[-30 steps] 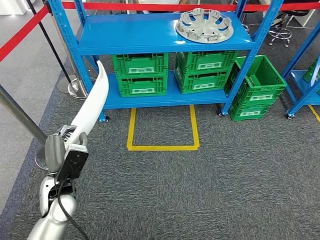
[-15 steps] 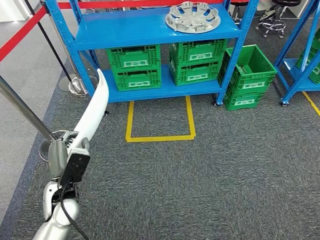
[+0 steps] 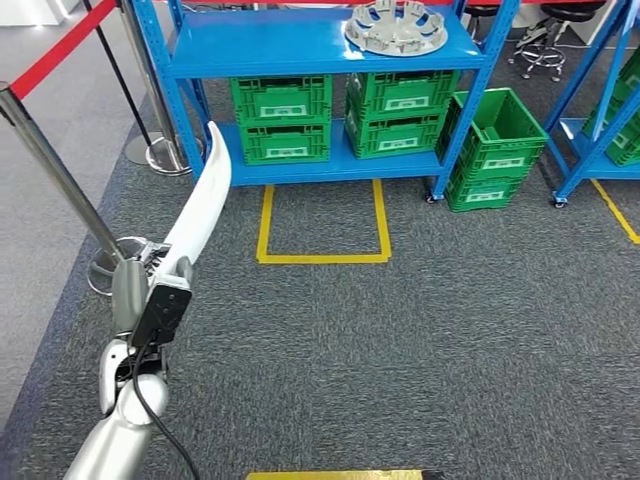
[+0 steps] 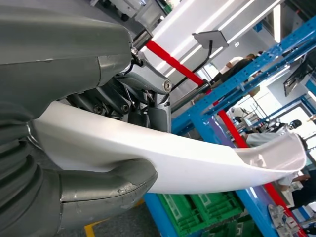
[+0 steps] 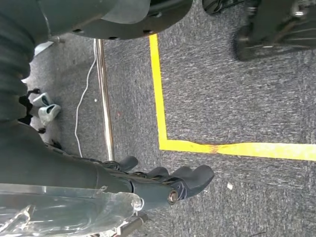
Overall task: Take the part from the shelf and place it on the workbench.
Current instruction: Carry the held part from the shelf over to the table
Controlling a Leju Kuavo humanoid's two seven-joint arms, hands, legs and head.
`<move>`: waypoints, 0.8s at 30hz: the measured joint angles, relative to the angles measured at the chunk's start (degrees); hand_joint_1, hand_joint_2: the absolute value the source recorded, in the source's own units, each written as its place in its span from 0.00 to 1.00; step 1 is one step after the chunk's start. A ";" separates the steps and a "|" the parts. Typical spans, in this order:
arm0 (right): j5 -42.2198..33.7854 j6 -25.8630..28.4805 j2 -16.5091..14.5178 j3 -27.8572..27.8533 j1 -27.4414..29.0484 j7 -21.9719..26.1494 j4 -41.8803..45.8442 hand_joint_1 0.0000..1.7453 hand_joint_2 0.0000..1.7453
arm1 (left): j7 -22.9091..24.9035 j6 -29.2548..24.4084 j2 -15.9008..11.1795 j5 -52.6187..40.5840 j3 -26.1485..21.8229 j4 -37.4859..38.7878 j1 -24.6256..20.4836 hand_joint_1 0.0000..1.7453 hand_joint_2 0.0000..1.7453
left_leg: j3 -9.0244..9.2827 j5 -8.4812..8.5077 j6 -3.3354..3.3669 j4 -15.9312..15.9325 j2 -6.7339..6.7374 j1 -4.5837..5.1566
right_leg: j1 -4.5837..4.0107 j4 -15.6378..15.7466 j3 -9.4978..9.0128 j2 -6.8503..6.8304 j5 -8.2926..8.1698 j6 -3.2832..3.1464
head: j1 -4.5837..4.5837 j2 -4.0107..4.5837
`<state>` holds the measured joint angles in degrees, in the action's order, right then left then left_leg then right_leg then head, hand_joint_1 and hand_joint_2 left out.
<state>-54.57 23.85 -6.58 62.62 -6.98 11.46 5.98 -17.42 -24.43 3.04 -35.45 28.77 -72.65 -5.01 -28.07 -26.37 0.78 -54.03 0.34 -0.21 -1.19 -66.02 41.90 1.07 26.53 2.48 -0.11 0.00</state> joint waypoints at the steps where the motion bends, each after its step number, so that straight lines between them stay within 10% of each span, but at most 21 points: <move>1: 0.03 0.03 0.00 -0.03 -0.09 0.09 0.00 0.00 1.00 | 0.00 0.17 0.05 0.26 0.03 0.23 -0.07 0.97 1.00 | -0.75 0.66 -0.01 -0.02 -0.01 0.01 | 0.01 -4.10 0.82 0.01 1.77 0.22 | -0.02 0.00; 4: 0.04 0.09 -0.01 -0.08 -0.16 0.12 0.00 0.00 1.00 | 0.00 0.56 0.28 0.82 0.14 1.09 -0.09 0.97 1.00 | -2.95 2.40 -0.37 -0.12 -0.01 -0.05 | 0.12 -6.91 -1.44 -0.01 0.04 0.54 | -0.02 0.00; 7: 0.06 -0.29 -0.28 -0.09 -0.12 0.06 0.23 0.00 1.00 | -0.25 0.68 0.62 1.64 0.15 1.56 -0.18 0.97 1.00 | -4.41 3.47 -1.15 -0.62 -0.10 0.07 | 0.49 4.94 -10.68 -0.10 -0.85 0.69 | -0.17 0.00; 9: 0.05 -0.67 -0.81 -0.15 0.11 -0.02 0.55 0.00 1.00 | -0.95 0.93 0.90 3.24 0.14 1.73 -0.28 0.97 1.00 | -5.00 3.93 -1.54 -1.03 -0.16 0.42 | 0.65 9.21 -13.23 -0.02 0.54 0.09 | -0.23 0.01; 15: -0.31 -0.26 -1.61 -0.98 0.58 -0.24 1.03 0.00 1.00 | -2.99 0.70 1.85 7.05 0.19 2.05 -0.30 0.97 1.00 | -6.20 5.11 1.28 -0.93 -0.20 0.63 | 0.57 9.48 -11.90 0.02 -0.32 -1.25 | -0.03 0.00; 24: -0.47 -0.11 -1.62 -1.21 0.82 -0.32 1.03 0.00 1.00 | -4.28 -1.22 3.95 8.02 0.16 2.09 0.82 0.97 1.00 | -7.19 6.18 -0.05 -0.82 -0.20 0.61 | 0.45 9.40 -10.93 -0.25 -0.92 -1.05 | -0.04 0.00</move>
<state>-55.05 23.74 -8.20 61.41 -6.15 11.15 7.02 -21.70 -25.65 6.99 -27.43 28.93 -70.57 -4.19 -35.25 -20.20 0.73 -54.85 0.14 0.39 -0.74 -56.61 30.97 0.82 25.61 1.43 -0.15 0.00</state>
